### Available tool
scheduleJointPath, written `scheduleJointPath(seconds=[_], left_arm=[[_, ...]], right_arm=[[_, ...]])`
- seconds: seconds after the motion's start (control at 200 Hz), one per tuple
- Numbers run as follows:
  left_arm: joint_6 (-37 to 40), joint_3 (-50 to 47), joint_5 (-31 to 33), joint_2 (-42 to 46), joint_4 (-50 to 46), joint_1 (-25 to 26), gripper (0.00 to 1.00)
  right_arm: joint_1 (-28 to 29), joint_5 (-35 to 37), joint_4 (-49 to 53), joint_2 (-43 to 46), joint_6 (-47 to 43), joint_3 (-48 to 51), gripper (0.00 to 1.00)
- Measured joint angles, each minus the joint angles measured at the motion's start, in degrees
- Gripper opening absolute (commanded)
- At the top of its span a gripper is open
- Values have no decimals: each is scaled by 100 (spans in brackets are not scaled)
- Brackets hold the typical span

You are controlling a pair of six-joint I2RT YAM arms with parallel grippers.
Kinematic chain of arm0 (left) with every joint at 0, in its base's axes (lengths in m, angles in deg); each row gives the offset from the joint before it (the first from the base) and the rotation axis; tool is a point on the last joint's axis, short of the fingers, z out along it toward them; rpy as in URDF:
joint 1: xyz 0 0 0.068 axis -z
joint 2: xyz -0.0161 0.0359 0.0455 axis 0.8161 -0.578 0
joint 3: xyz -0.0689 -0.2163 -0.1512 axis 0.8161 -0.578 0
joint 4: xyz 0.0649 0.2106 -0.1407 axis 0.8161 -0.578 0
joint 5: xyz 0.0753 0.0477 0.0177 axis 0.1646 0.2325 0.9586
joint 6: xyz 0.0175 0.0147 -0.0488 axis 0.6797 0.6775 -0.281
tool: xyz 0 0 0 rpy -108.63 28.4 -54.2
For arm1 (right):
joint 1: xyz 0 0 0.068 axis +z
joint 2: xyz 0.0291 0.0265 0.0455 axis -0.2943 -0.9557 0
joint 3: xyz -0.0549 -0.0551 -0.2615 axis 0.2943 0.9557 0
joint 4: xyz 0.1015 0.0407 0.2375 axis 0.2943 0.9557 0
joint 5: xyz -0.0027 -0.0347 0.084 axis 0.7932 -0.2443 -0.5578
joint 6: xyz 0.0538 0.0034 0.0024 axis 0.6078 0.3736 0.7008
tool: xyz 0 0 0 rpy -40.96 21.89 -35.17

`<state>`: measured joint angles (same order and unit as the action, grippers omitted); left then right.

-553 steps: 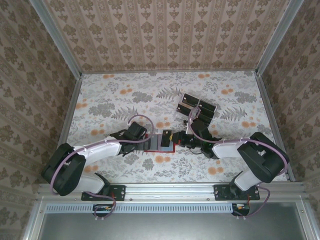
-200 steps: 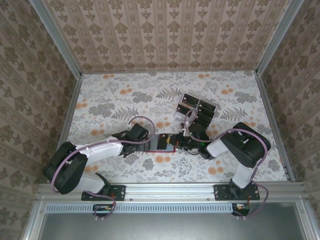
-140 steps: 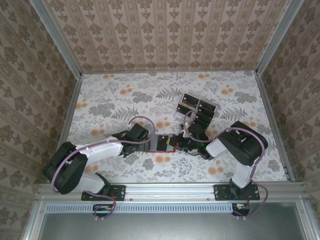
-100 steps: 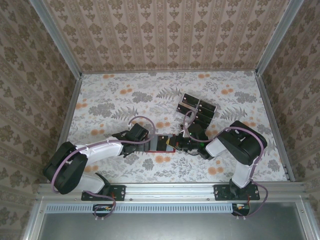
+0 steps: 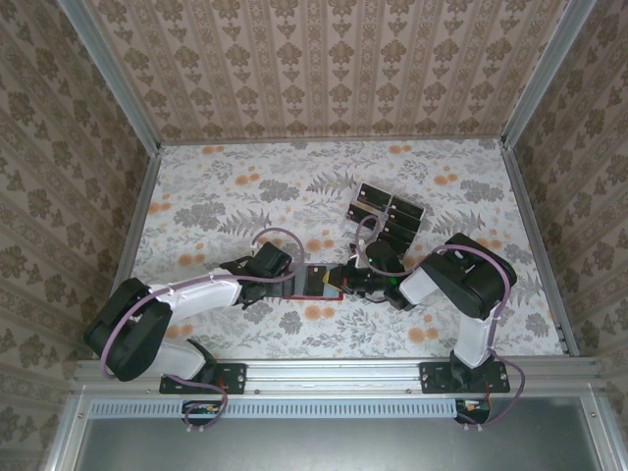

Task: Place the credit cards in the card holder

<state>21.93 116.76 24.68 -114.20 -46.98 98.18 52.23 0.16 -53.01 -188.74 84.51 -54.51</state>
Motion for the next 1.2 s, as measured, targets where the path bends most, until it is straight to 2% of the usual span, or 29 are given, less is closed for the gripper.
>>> scheduleJointPath(seconds=[0.515, 0.845, 0.905, 0.985, 1.05, 1.105, 1.2], left_arm=[[-24, -48, -2, 0, 52, 9, 100], [-39, -81, 0, 0, 114, 37, 100], [-39, -81, 0, 2, 114, 37, 100], [-39, -81, -2, 37, 105, 35, 100], [-39, -81, -2, 105, 66, 33, 100], [-42, -74, -2, 208, 2, 9, 100], [-39, -61, 0, 402, -111, -83, 100]], right_arm=[[138, -125, 529, -118, -17, -498, 0], [278, -122, 1290, -186, -229, -994, 0], [282, -122, 1515, -177, -328, -1091, 8], [282, -120, 1895, -90, -479, -1202, 26], [299, -109, 2286, 96, -647, -1281, 37], [310, -66, 2627, 289, -776, -1362, 41], [319, 0, 3224, 621, -1047, -1554, 43]])
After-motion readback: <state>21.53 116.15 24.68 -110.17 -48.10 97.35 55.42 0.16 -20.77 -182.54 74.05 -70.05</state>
